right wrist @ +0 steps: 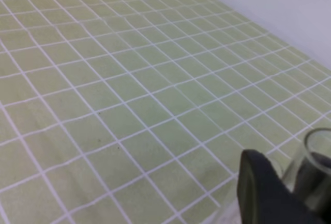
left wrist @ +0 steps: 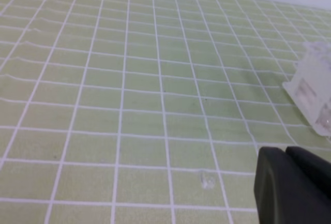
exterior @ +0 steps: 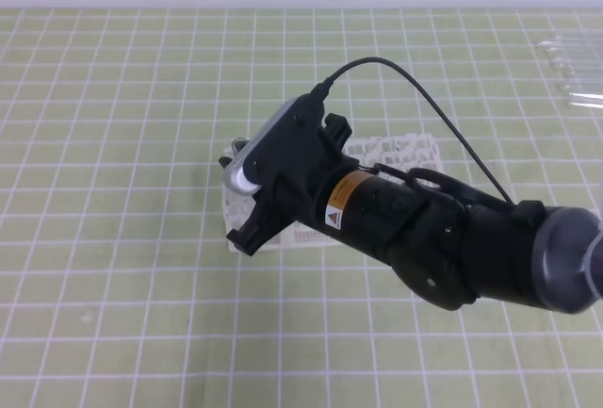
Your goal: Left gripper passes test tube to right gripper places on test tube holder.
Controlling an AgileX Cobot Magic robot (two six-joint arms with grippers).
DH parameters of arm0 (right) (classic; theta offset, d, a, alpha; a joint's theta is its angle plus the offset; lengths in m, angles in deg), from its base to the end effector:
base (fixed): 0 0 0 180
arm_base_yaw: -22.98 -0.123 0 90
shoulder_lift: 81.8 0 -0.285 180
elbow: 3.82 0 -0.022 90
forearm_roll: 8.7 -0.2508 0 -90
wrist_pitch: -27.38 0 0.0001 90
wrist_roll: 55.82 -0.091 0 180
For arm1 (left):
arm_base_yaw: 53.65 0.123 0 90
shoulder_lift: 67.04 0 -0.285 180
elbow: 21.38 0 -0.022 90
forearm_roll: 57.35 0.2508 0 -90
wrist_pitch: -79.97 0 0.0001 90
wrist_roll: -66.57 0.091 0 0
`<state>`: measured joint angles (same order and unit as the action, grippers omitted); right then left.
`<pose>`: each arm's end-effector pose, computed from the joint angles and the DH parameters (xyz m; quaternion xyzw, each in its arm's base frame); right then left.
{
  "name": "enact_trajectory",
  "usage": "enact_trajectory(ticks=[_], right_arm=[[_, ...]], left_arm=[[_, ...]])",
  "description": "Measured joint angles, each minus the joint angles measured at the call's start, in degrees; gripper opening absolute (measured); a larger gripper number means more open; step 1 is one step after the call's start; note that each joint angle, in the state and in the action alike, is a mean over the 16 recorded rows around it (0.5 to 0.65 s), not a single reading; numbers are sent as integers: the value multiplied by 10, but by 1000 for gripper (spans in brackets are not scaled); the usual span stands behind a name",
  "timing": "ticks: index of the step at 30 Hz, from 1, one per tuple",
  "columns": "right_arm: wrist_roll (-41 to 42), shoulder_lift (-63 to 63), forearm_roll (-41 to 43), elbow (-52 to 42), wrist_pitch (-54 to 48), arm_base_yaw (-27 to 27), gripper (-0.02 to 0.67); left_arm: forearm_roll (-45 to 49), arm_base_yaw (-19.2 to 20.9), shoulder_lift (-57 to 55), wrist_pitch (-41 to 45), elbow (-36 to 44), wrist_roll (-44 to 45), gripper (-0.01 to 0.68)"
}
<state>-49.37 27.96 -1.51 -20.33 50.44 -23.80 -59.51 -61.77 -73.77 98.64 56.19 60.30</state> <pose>0.2707 0.2945 0.2395 -0.4045 0.6722 0.1981 0.5876 0.0523 -0.0086 0.1827 0.0024 0.7824 -0.0937 0.6157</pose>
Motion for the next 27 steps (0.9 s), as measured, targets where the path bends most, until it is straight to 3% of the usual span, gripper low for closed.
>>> enact_trajectory(ticks=[8, 27], right_arm=[[0, 4, -1, 0, -4, 0, 114], [0, 1, -8, 0, -5, 0, 277]], left_arm=[[-6, 0, -2, 4, 0, 20, -3], [-6, 0, 0, 4, 0, 20, -3]])
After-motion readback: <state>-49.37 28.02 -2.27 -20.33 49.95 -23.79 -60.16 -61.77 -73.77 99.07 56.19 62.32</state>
